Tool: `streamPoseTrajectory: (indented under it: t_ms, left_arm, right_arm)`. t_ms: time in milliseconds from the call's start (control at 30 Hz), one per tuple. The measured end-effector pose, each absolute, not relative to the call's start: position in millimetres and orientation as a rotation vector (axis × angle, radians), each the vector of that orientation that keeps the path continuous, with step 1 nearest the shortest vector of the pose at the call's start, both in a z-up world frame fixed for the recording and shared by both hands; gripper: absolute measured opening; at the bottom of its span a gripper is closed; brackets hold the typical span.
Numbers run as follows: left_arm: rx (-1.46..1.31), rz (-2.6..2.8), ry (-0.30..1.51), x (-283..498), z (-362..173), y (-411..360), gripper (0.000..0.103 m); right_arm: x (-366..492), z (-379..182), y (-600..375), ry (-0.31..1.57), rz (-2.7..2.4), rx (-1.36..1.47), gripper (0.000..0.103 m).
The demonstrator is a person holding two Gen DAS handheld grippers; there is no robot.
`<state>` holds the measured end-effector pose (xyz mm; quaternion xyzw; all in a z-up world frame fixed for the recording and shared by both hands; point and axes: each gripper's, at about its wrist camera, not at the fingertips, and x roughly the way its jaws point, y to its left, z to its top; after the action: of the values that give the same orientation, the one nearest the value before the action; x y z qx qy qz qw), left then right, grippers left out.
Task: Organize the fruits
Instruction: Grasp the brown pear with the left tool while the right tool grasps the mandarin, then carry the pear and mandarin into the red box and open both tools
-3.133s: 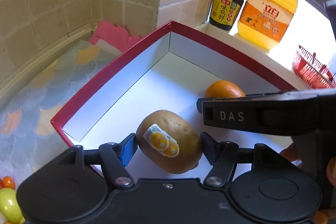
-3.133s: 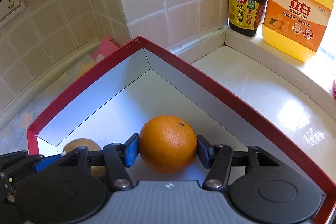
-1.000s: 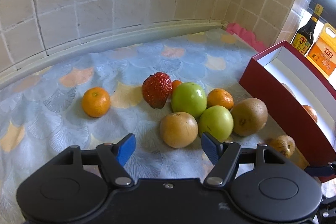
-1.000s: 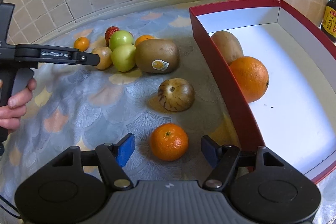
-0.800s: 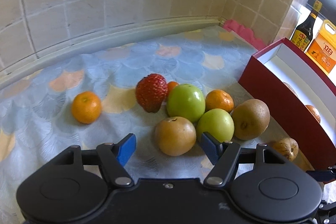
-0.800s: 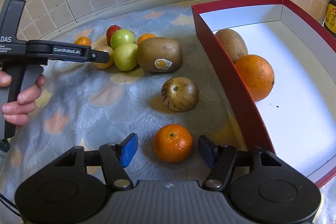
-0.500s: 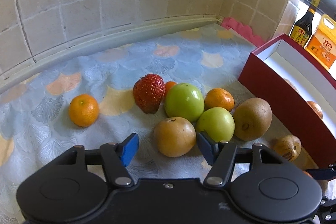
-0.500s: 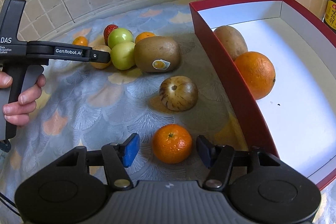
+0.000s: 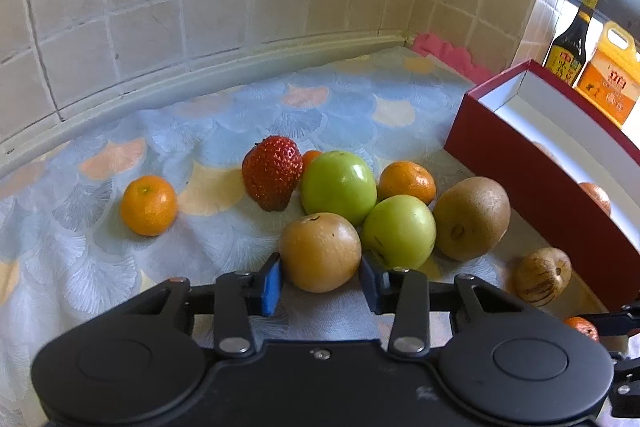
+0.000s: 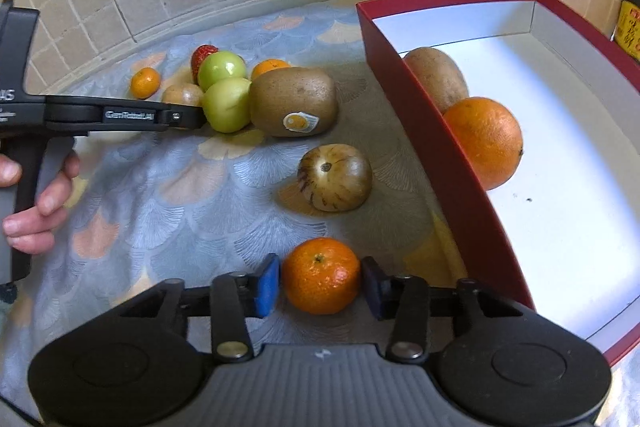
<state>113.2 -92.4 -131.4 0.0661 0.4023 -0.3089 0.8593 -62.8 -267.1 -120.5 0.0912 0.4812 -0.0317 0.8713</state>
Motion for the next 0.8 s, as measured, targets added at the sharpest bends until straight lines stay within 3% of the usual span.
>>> streamPoseTrajectory:
  t_ms: [433, 800]
  left_arm:
    - [0.135, -0.694, 0.678, 89, -68, -101, 0.048]
    - [0.212, -0.923, 0.584, 100, -27, -221, 0.048]
  right_arm:
    - [-70, -79, -266, 0.853, -0.065, 0.117, 0.043]
    - [-46, -27, -374, 0.637, -0.350, 0.121, 0.043]
